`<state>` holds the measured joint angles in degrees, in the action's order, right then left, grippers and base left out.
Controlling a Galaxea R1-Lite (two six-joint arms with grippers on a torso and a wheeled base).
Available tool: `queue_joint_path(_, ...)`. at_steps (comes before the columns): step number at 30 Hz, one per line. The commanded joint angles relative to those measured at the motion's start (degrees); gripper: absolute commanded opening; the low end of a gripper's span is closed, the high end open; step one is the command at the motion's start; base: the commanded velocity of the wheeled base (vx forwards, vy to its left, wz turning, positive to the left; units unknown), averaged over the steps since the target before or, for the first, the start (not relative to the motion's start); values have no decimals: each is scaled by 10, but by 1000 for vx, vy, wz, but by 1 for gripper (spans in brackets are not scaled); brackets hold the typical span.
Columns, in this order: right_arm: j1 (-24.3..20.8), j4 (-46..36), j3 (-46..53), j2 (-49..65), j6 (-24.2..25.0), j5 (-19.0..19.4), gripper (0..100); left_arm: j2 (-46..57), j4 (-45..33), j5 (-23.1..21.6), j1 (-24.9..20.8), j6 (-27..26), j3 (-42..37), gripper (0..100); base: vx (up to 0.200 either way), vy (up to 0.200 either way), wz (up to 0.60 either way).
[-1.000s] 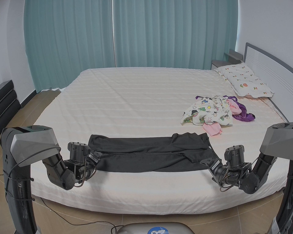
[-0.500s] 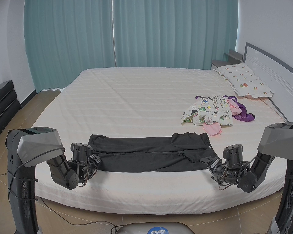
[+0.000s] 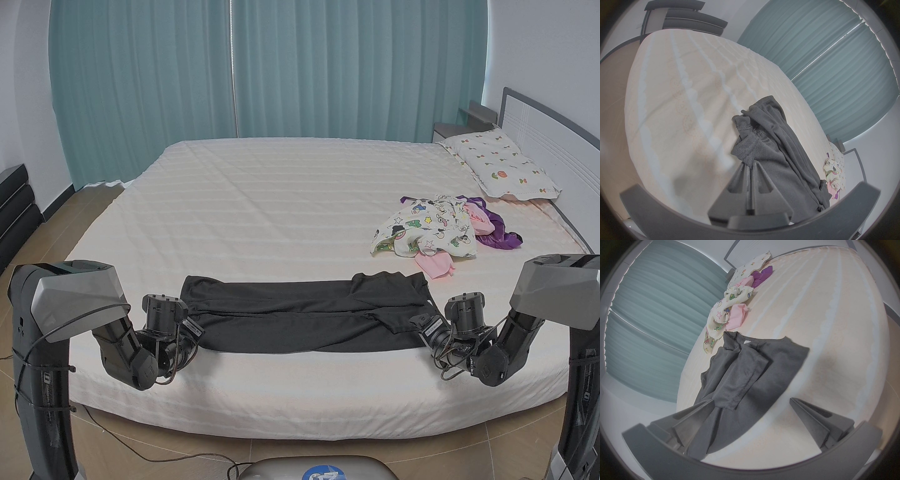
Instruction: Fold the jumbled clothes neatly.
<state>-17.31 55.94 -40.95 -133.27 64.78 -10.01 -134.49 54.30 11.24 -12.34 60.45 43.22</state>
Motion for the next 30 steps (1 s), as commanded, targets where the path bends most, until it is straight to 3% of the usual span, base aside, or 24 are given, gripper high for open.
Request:
queue_joint_path(1,-3,-2,-34,-35,-1,-4,100,6,0,0,1,10,-2,0,0,0,0)
queue_joint_path(8,-4,-4,-75,-52,-2,-9,100,6,0,-1,2,12,-6,0,0,0,0)
queue_joint_path(9,-4,-5,-75,-52,-3,-8,0,6,0,-1,2,12,-6,0,0,0,0)
queue_joint_path(30,-7,-4,17,26,-5,-17,0,41,1,-2,16,7,-54,0,0,0,0)
